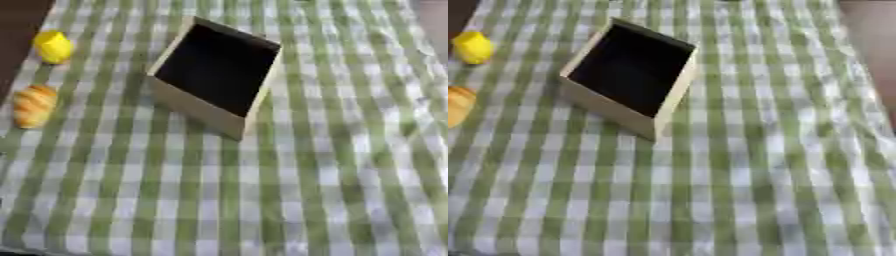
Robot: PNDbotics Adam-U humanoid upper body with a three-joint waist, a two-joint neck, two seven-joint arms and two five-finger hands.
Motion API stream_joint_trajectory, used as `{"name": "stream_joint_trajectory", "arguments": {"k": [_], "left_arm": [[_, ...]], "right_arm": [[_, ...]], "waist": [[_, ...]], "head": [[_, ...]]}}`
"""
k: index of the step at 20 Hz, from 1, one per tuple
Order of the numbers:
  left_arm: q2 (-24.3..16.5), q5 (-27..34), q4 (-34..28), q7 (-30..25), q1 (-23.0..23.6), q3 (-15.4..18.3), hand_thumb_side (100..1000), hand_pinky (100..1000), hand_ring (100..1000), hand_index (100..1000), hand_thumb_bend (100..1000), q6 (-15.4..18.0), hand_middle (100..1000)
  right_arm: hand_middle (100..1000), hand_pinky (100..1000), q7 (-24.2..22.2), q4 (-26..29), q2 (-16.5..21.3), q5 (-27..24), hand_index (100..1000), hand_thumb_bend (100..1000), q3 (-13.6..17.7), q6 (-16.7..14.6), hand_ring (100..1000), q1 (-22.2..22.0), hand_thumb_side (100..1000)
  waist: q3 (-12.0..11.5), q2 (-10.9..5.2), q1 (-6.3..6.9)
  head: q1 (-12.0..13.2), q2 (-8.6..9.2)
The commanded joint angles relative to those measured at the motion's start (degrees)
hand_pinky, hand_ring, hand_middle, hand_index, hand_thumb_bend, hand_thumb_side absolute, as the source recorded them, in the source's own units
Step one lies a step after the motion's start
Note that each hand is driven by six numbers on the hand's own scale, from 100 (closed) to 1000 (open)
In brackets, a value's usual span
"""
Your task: Pick up objects on the table and place them in the box.
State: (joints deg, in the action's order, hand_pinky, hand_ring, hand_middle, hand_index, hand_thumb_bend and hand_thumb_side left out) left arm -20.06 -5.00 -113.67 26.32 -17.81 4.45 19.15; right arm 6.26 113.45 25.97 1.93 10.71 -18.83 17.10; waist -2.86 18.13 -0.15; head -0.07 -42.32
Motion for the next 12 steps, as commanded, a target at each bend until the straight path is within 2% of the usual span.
{"name": "stream_joint_trajectory", "arguments": {"k": [1, 8, 12], "left_arm": [[-0.60, 0.21, -0.92, -0.06, -0.56, 0.13, 617, 673, 780, 831, 251, 0.05, 817], [-1.05, 0.00, -0.92, -0.06, -0.51, 0.20, 613, 673, 781, 833, 252, 0.08, 818], [-5.85, -1.44, -0.92, 0.32, 0.45, 0.47, 599, 674, 782, 836, 252, -0.17, 814]], "right_arm": [[746, 895, 0.04, 1.14, 1.17, 0.24, 890, 100, 0.49, -0.13, 802, 0.54, 534], [747, 895, -0.04, 1.14, 1.24, 0.16, 890, 100, 0.49, -0.20, 802, 0.49, 533], [747, 894, -0.04, 1.14, 2.29, 0.37, 890, 100, 0.44, -0.27, 802, 0.51, 523]], "waist": [[-0.03, -1.16, -0.06], [-0.04, -1.07, 0.02], [-0.13, -1.05, 0.37]], "head": [[0.23, 0.01], [0.44, 0.00], [0.61, -0.44]]}}
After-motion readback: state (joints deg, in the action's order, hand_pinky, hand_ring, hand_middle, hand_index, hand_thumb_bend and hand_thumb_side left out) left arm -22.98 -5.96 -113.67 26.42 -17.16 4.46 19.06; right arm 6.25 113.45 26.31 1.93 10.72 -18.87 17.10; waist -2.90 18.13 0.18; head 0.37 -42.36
